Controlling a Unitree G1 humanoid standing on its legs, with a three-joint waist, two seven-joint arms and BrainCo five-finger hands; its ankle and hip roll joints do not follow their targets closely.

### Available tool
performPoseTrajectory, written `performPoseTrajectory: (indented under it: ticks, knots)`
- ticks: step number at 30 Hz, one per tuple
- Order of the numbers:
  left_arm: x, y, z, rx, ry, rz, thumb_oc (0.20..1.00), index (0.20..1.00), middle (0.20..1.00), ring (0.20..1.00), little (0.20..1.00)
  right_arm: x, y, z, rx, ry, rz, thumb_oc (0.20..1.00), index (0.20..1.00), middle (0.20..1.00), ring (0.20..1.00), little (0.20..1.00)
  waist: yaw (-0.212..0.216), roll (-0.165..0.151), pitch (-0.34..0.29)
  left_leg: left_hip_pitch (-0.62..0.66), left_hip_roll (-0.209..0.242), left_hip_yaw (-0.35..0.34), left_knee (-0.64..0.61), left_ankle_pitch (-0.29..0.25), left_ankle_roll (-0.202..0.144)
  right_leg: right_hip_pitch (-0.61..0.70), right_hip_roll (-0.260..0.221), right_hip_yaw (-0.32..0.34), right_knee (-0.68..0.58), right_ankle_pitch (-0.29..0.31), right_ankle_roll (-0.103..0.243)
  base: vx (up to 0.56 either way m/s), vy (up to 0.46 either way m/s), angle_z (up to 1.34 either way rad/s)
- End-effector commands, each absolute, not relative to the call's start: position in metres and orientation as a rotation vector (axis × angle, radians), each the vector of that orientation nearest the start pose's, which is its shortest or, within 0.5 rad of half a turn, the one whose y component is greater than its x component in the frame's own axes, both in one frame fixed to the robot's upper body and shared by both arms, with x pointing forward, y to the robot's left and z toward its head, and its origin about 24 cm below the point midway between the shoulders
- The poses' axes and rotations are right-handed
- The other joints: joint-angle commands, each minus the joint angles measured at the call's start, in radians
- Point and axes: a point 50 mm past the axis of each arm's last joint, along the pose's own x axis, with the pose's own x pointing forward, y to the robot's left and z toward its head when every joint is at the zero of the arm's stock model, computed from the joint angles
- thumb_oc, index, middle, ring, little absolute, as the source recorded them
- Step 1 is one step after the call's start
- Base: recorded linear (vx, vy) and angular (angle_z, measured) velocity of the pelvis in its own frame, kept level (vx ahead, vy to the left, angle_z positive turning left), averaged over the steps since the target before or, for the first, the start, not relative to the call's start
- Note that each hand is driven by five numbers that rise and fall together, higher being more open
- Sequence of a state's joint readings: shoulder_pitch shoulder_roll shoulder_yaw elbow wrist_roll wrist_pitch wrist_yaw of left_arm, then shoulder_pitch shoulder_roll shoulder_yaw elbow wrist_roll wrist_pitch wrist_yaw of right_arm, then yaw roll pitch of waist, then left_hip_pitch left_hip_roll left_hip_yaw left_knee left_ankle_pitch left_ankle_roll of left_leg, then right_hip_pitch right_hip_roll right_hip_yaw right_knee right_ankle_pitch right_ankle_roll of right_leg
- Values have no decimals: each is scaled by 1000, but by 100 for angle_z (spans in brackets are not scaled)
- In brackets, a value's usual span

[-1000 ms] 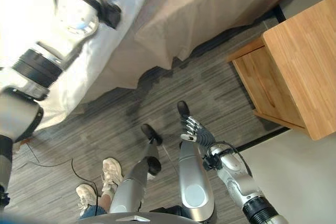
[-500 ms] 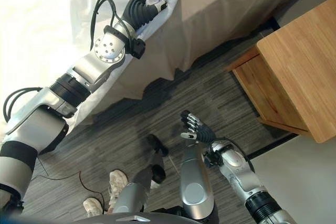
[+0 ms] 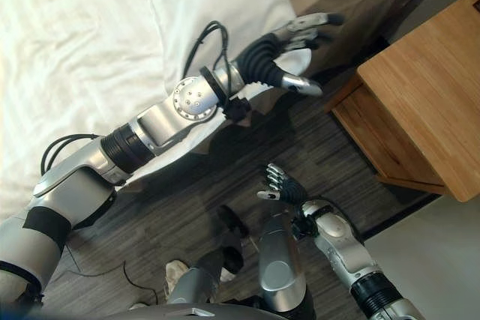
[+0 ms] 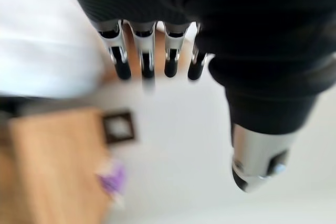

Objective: Making the bed.

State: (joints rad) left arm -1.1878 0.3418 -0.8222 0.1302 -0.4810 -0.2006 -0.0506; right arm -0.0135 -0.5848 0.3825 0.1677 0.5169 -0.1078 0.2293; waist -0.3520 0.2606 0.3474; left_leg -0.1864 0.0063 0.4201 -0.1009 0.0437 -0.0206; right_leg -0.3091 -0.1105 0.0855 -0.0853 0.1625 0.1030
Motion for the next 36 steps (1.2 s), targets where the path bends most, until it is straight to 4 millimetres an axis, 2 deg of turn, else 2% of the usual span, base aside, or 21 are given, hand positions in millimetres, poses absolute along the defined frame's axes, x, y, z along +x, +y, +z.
performPoseTrajectory:
  ticks: [1, 5, 8, 11, 12, 13, 15, 19, 20, 27, 36]
  knots:
    - [269, -55, 300, 178, -900, -1130, 1000, 1000, 1000, 1000, 1000, 210, -199, 3, -111, 268, 499, 1000, 1000, 1000, 1000, 1000, -22, 62, -120, 108, 41, -56, 14, -22, -68, 28, 46, -37, 44, -90, 5, 22, -15, 9]
    - [262, -46, 304, 89, -896, -1181, 1000, 1000, 1000, 1000, 1000, 205, -200, -1, -143, 289, 510, 1000, 1000, 1000, 1000, 1000, -5, 63, -155, 133, 40, -72, 14, -26, -68, 67, 42, -49, 39, -99, 4, 18, -19, 9]
    - [269, -30, 312, 50, -901, -1128, 1000, 1000, 1000, 1000, 1000, 200, -199, -5, -124, 300, 508, 1000, 1000, 1000, 1000, 1000, 10, 62, -174, 140, 39, -81, 14, -24, -69, 84, 43, -58, 34, -101, 4, 1, -8, 3]
    - [288, 0, 329, 158, -957, -962, 1000, 1000, 1000, 1000, 1000, 195, -202, -9, -111, 317, 493, 1000, 1000, 1000, 1000, 1000, 29, 60, -188, 140, 38, -91, 14, -21, -69, 89, 40, -66, 31, -100, 4, -8, -11, 1]
    - [307, 28, 336, 209, -951, -810, 1000, 1000, 1000, 1000, 1000, 190, -205, -13, -99, 338, 482, 1000, 1000, 1000, 1000, 1000, 40, 59, -192, 138, 38, -93, 14, -18, -70, 89, 39, -70, 31, -100, 4, -26, -22, 8]
    - [307, 28, 336, 209, -951, -810, 1000, 1000, 1000, 1000, 1000, 190, -204, -13, -99, 338, 482, 1000, 1000, 1000, 1000, 1000, 39, 59, -192, 138, 38, -93, 14, -18, -70, 89, 39, -71, 31, -100, 4, -27, -20, 9]
    - [320, 48, 342, 283, -955, -687, 1000, 1000, 1000, 1000, 1000, 187, -207, -17, -94, 354, 469, 1000, 1000, 1000, 1000, 1000, 45, 58, -189, 135, 38, -95, 14, -15, -71, 85, 41, -72, 32, -100, 4, -19, -15, 12]
    - [345, 81, 338, 377, -887, -486, 1000, 1000, 1000, 1000, 1000, 185, -211, -18, -85, 358, 451, 1000, 1000, 1000, 1000, 1000, 44, 55, -169, 128, 41, -89, 14, -10, -73, 69, 44, -67, 41, -98, 2, -29, -11, 7]
    - [353, 93, 337, 462, -870, -413, 1000, 1000, 1000, 1000, 1000, 185, -213, -19, -77, 362, 437, 1000, 1000, 1000, 1000, 1000, 42, 54, -157, 122, 43, -86, 14, -7, -75, 57, 47, -64, 43, -96, 1, -40, -18, -1]
    - [361, 105, 326, 657, -845, -329, 1000, 1000, 1000, 1000, 1000, 189, -214, -15, -74, 336, 430, 1000, 1000, 1000, 1000, 1000, 41, 48, -128, 107, 55, -71, 14, -3, -77, 31, 61, -51, 55, -96, 0, -11, -13, -3]
    - [365, 107, 325, 687, -864, -244, 1000, 1000, 1000, 1000, 1000, 190, -213, -11, -75, 315, 442, 1000, 1000, 1000, 1000, 1000, 36, 38, -89, 77, 58, -65, 14, 2, -78, -16, 68, -42, 67, -89, -1, -19, -17, -7]
